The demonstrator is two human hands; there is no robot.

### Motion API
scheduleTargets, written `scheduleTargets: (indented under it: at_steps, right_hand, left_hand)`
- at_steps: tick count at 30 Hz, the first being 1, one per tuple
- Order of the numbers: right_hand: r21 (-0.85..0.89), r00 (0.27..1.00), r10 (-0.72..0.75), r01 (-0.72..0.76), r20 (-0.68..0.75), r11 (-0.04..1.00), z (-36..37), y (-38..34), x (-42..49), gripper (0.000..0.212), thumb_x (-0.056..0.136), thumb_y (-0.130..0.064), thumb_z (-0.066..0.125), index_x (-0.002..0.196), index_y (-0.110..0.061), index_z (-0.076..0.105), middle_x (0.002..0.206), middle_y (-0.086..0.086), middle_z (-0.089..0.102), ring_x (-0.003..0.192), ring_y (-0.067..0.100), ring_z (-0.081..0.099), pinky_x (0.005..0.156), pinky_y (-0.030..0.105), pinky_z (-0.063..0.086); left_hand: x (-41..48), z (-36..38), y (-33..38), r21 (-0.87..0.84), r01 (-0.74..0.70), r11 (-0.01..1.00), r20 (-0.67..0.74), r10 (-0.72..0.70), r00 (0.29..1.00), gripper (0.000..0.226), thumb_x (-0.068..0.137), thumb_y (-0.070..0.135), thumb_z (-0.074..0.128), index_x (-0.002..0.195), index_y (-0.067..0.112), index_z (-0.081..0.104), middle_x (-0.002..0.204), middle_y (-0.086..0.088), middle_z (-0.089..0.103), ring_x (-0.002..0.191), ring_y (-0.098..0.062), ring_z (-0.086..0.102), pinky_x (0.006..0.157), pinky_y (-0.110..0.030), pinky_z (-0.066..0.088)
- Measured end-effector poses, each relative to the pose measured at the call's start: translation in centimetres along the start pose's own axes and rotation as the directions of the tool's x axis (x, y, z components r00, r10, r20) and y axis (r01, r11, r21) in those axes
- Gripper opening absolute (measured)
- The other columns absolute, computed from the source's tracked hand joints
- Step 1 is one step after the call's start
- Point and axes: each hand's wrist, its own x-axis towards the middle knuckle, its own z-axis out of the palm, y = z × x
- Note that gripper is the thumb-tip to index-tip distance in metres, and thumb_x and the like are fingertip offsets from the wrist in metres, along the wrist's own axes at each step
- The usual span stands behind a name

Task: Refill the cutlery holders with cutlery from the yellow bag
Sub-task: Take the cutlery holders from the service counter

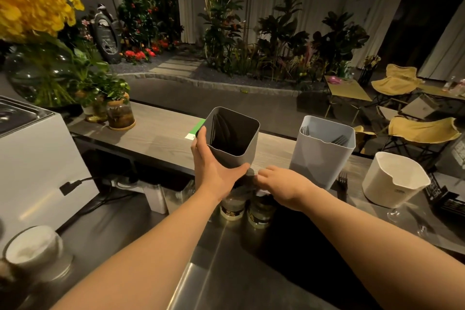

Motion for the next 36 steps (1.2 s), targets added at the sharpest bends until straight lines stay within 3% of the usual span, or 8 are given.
scheduleTargets:
  at_steps: [4, 7, 9, 13, 18, 28, 32, 36]
  right_hand:
    - [0.509, 0.811, 0.42, -0.18, -0.408, 0.842, -3.1, -1.4, -2.3, 0.019, 0.095, -0.002, 0.058, 0.092, -0.021, 0.052, 0.091, -0.002, 0.061, 0.087, 0.02, 0.059, 0.073, 0.03, 0.046]
    - [0.862, 0.503, 0.703, 0.24, -0.504, 0.447, -7.8, -3.9, -5.2, 0.017, 0.098, 0.0, 0.056, 0.098, -0.016, 0.059, 0.085, 0.003, 0.065, 0.071, 0.014, 0.06, 0.061, 0.025, 0.048]
    - [0.854, 0.464, 0.749, 0.452, -0.473, 0.26, -10.6, -5.7, -6.6, 0.016, 0.1, 0.0, 0.054, 0.102, -0.014, 0.062, 0.081, 0.004, 0.065, 0.063, 0.015, 0.054, 0.052, 0.023, 0.044]
    - [0.848, 0.48, 0.705, 0.385, -0.522, 0.365, -12.2, -7.7, -7.0, 0.01, 0.097, -0.005, 0.061, 0.095, -0.013, 0.066, 0.083, 0.013, 0.07, 0.064, 0.021, 0.065, 0.052, 0.029, 0.051]
    - [0.967, 0.677, 0.712, 0.0, -0.187, 0.255, -9.8, -9.2, -5.3, 0.004, 0.093, -0.013, 0.07, 0.091, -0.015, 0.068, 0.075, 0.005, 0.073, 0.065, 0.017, 0.074, 0.05, 0.028, 0.052]
    - [0.743, 0.8, 0.583, -0.474, 0.139, 0.473, -10.9, -10.5, -4.9, 0.018, 0.083, -0.017, 0.082, 0.094, -0.008, 0.07, 0.078, 0.008, 0.071, 0.061, 0.017, 0.069, 0.052, 0.024, 0.056]
    - [0.755, 0.809, 0.587, -0.4, 0.024, 0.52, -11.5, -10.5, -5.8, 0.023, 0.079, -0.014, 0.082, 0.099, -0.007, 0.073, 0.083, 0.009, 0.075, 0.072, 0.021, 0.073, 0.065, 0.035, 0.062]
    - [0.814, 0.554, 0.756, -0.221, -0.348, 0.537, -10.0, -10.8, -7.8, 0.013, 0.085, -0.025, 0.074, 0.097, -0.024, 0.07, 0.093, -0.009, 0.07, 0.088, 0.007, 0.065, 0.074, 0.025, 0.054]
  left_hand:
    - [-0.8, -0.7, 0.1, 0.004, -0.069, 0.998, 0.004, 0.069, 0.998, 0.136, 0.06, 0.024, 0.097, 0.154, 0.042, 0.001, 0.161, 0.002, 0.014, 0.145, -0.018, 0.025, 0.113, -0.03, 0.035]
    - [-2.5, -1.5, -0.1, -0.053, -0.205, 0.977, 0.09, 0.209, 0.974, 0.125, 0.068, 0.022, 0.093, 0.15, 0.055, 0.004, 0.161, 0.007, 0.013, 0.147, -0.021, 0.027, 0.11, -0.038, 0.046]
    - [-4.2, -2.0, 0.7, -0.394, 0.021, 0.919, 0.166, 0.048, 0.985, 0.079, 0.084, 0.046, 0.079, 0.141, 0.062, 0.027, 0.154, 0.012, 0.029, 0.143, -0.027, 0.035, 0.103, -0.052, 0.051]
    - [-5.9, -1.9, 2.9, -0.743, 0.445, 0.5, 0.394, -0.21, 0.895, 0.075, 0.07, 0.068, 0.077, 0.135, 0.046, 0.047, 0.138, -0.002, 0.051, 0.124, -0.03, 0.056, 0.086, -0.051, 0.06]
    - [-6.7, -1.4, 4.5, -0.648, 0.233, 0.725, 0.087, -0.234, 0.968, 0.052, 0.104, 0.048, 0.042, 0.152, 0.03, 0.034, 0.134, 0.013, 0.04, 0.111, -0.001, 0.043, 0.062, 0.009, 0.032]
    - [-10.1, -2.9, 3.6, -0.098, 0.043, 0.994, 0.008, -0.042, 0.999, 0.044, 0.103, 0.037, 0.055, 0.143, 0.026, 0.042, 0.136, 0.004, 0.05, 0.13, -0.014, 0.046, 0.07, 0.003, 0.041]
    - [-12.1, -2.9, 3.8, 0.024, -0.103, 0.994, 0.059, 0.101, 0.993, 0.119, 0.064, 0.037, 0.093, 0.146, 0.047, 0.007, 0.158, -0.005, 0.026, 0.143, -0.016, 0.03, 0.111, -0.023, 0.029]
    - [-12.8, -3.7, 6.5, -0.429, 0.239, 0.871, 0.123, -0.206, 0.971, 0.079, 0.077, 0.065, 0.072, 0.14, 0.048, 0.028, 0.145, 0.0, 0.044, 0.138, -0.029, 0.043, 0.102, -0.043, 0.049]
